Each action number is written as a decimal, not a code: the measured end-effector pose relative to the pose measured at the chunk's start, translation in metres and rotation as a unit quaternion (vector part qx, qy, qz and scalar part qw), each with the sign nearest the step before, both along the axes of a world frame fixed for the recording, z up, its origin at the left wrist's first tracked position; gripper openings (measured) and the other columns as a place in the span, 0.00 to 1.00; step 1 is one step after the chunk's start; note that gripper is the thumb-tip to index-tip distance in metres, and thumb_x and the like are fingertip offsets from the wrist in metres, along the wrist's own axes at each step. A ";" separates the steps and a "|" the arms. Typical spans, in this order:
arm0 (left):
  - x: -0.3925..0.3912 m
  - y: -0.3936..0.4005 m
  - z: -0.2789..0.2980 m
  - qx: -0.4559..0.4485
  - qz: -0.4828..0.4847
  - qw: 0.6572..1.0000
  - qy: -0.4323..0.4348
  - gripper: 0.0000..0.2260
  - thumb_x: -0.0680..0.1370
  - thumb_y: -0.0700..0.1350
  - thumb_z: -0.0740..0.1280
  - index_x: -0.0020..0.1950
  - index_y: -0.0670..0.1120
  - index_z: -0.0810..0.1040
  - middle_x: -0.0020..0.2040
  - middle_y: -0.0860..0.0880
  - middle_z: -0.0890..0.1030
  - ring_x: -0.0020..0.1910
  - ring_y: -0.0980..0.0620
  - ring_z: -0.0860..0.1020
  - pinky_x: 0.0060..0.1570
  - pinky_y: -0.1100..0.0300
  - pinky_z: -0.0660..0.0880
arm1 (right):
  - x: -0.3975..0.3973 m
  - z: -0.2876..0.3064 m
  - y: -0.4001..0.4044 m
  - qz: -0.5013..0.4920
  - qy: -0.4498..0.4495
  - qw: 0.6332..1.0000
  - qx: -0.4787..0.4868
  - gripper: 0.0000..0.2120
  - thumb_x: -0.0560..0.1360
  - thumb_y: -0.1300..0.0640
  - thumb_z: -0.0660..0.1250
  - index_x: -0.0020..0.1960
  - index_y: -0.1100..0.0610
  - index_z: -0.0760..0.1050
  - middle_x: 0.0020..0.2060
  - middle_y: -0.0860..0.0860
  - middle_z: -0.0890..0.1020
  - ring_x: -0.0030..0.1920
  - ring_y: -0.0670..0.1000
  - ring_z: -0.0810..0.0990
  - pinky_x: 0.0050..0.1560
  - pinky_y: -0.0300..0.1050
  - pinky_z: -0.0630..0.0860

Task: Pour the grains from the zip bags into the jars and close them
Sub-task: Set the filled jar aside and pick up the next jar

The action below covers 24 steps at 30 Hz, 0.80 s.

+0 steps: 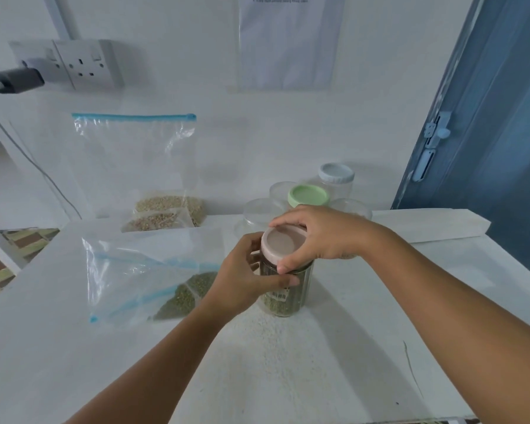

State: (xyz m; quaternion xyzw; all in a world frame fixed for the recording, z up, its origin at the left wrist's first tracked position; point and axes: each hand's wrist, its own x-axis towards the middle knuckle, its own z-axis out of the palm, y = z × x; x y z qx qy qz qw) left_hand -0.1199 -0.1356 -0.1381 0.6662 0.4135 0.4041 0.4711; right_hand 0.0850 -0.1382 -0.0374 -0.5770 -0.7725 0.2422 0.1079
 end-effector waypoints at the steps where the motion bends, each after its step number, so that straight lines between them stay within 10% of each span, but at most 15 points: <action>1: 0.000 -0.002 -0.001 -0.002 0.004 1.000 -0.004 0.39 0.60 0.49 0.88 0.68 0.53 0.76 0.61 0.54 0.84 0.60 0.52 0.82 0.65 0.47 0.78 | -0.001 0.000 -0.001 -0.003 -0.002 1.000 0.004 0.46 0.60 0.35 0.83 0.75 0.38 0.71 0.68 0.34 0.71 0.69 0.40 0.70 0.68 0.44 0.71; 11: -0.002 0.002 0.000 -0.002 0.000 1.000 0.019 0.37 0.61 0.48 0.88 0.67 0.52 0.78 0.57 0.52 0.86 0.57 0.53 0.84 0.61 0.49 0.81 | -0.013 -0.014 -0.006 -0.059 -0.057 0.995 0.057 0.47 0.58 0.17 0.69 0.69 0.43 0.72 0.59 0.41 0.72 0.62 0.47 0.73 0.62 0.53 0.75; 24: -0.004 0.005 -0.001 0.005 0.007 0.999 0.042 0.40 0.58 0.55 0.88 0.67 0.58 0.77 0.59 0.58 0.84 0.58 0.59 0.82 0.62 0.54 0.81 | 0.017 -0.057 -0.030 -0.122 0.211 0.970 -0.006 0.51 0.57 0.25 0.77 0.73 0.44 0.66 0.66 0.42 0.71 0.66 0.41 0.71 0.68 0.47 0.72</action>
